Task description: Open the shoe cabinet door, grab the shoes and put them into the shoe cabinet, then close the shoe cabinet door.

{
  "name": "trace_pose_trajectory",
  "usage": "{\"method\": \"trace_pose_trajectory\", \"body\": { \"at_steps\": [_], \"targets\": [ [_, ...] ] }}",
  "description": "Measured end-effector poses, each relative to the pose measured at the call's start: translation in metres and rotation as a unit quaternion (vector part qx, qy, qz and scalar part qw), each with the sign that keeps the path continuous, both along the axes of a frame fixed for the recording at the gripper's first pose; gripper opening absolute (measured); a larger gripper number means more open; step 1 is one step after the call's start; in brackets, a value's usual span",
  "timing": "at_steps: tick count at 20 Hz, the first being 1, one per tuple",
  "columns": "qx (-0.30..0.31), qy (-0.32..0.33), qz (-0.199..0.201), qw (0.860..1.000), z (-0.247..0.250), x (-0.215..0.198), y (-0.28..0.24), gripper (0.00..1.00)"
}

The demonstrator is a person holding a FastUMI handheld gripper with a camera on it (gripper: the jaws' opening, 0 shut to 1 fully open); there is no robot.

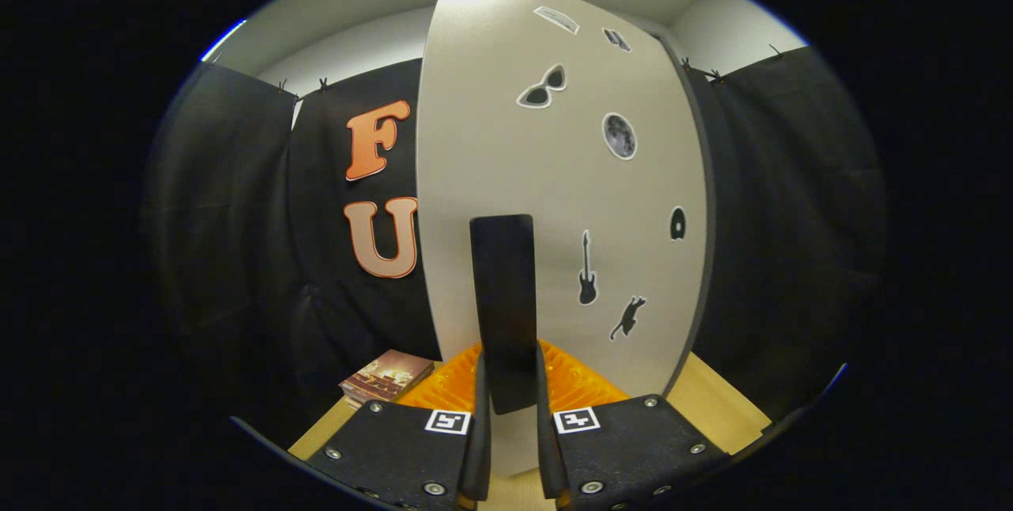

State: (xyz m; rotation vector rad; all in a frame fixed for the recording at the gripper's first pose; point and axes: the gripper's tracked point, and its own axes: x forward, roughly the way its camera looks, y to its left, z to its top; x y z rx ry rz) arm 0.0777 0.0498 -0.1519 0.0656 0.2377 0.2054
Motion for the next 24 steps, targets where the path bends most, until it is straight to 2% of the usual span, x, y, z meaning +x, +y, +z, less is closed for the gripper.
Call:
{"method": "trace_pose_trajectory", "body": {
  "at_steps": [4,6,8,12,13,16,17,21,24],
  "targets": [
    [0.019,-0.003,-0.045,0.999,0.002,-0.036,-0.069,0.23],
    [0.02,-0.003,-0.08,0.997,0.002,-0.049,-0.103,0.23],
    [-0.003,-0.002,-0.121,0.993,0.0,-0.057,-0.139,0.23],
    [-0.065,0.008,-0.214,0.975,-0.002,-0.085,-0.21,0.31],
    [-0.065,0.009,-0.234,0.97,-0.003,-0.095,-0.223,0.42],
    [-0.048,0.018,-0.279,0.959,-0.022,-0.136,-0.252,0.6],
    [-0.04,0.026,-0.288,0.956,-0.036,-0.148,-0.257,0.71],
    [-0.026,0.057,-0.272,0.96,-0.1,-0.182,-0.236,0.87],
    [-0.025,0.097,-0.263,0.96,-0.158,-0.192,-0.209,0.92]
  ]
}}
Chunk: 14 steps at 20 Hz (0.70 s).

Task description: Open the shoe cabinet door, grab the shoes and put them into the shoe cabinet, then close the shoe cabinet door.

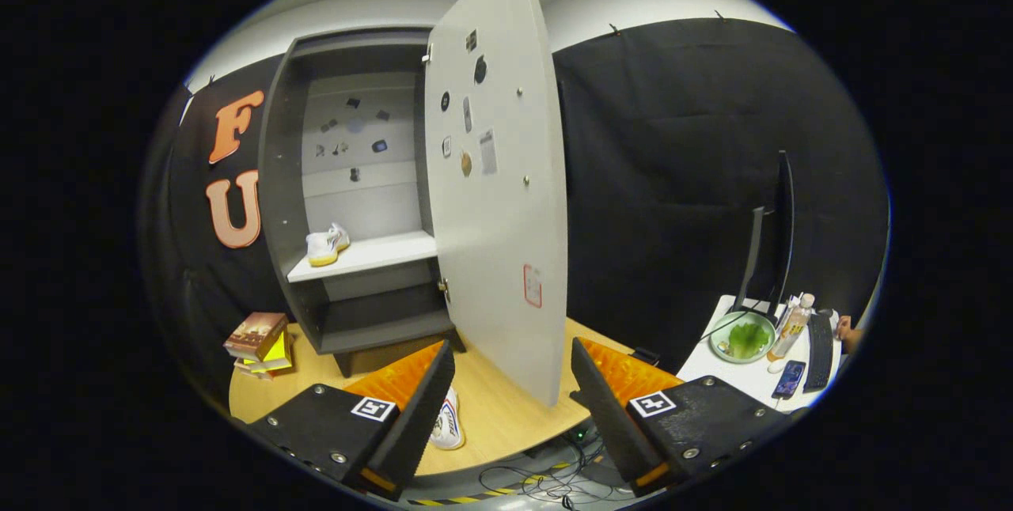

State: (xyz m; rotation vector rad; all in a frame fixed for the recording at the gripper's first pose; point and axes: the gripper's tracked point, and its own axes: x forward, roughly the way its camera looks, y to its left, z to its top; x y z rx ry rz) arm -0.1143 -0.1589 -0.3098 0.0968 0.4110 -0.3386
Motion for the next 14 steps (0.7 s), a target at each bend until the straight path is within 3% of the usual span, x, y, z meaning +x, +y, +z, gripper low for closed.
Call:
{"method": "trace_pose_trajectory", "body": {
  "at_steps": [8,14],
  "targets": [
    [0.057,0.104,0.061,0.991,-0.146,0.031,0.101,0.94],
    [0.0,0.196,0.145,0.97,-0.226,0.062,0.141,0.94]
  ]
}}
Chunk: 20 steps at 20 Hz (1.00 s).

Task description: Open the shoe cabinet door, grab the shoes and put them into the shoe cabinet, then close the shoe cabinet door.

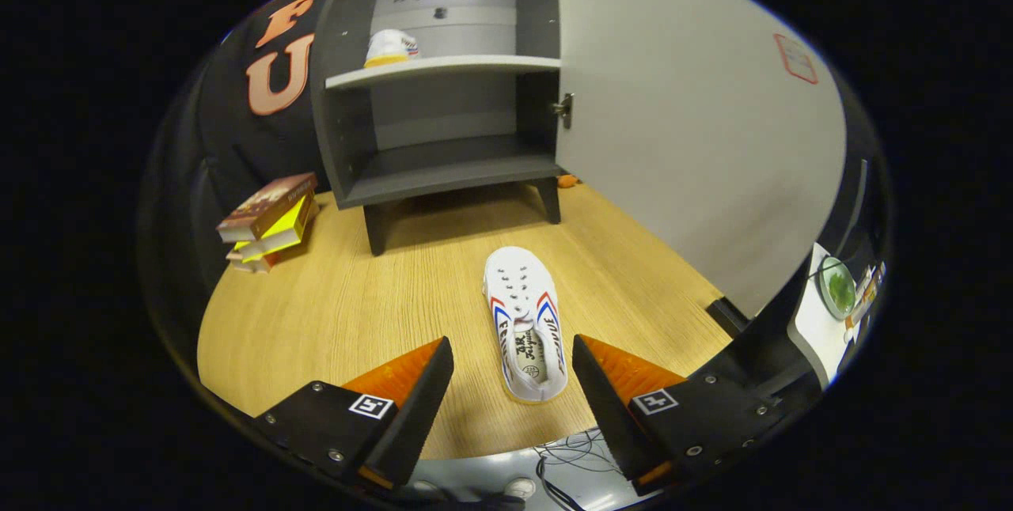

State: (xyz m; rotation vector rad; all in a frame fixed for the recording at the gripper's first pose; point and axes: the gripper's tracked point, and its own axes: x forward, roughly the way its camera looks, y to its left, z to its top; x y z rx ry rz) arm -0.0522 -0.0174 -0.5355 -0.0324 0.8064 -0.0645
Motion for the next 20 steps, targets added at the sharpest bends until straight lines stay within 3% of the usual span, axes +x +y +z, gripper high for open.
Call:
{"method": "trace_pose_trajectory", "body": {
  "at_steps": [2,5,8,9,11,16,17,20],
  "targets": [
    [-0.018,0.008,0.013,1.0,-0.015,0.014,0.004,0.87],
    [-0.032,0.035,0.014,0.999,-0.041,0.033,0.002,0.66],
    [-0.037,0.071,0.024,0.997,-0.065,0.041,0.002,0.54],
    [-0.048,0.073,0.023,0.996,-0.069,0.046,-0.004,0.41],
    [-0.041,0.087,0.017,0.995,-0.078,0.052,-0.005,0.25],
    [-0.025,0.095,0.05,0.994,-0.086,0.054,0.001,0.16],
    [-0.019,0.095,0.044,0.994,-0.085,0.055,0.001,0.04],
    [0.002,0.09,0.028,0.996,-0.075,0.058,0.0,0.0]
  ]
}}
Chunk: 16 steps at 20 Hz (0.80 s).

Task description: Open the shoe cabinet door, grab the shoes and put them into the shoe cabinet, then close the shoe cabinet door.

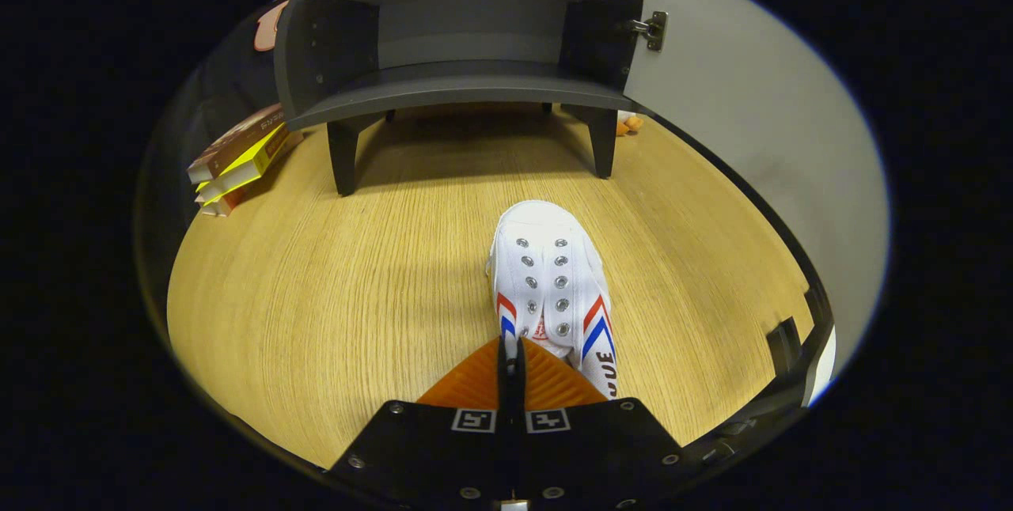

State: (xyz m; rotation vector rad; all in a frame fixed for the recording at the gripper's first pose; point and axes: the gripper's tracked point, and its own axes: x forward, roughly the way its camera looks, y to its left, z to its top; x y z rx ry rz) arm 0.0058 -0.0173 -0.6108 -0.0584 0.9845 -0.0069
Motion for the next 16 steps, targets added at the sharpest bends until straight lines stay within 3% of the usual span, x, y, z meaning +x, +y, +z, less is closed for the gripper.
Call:
{"method": "trace_pose_trajectory", "body": {
  "at_steps": [5,16],
  "targets": [
    [0.075,-0.038,-0.039,0.996,0.034,0.008,0.003,0.0],
    [0.068,-0.128,-0.012,0.989,0.169,0.005,0.013,0.0]
  ]
}}
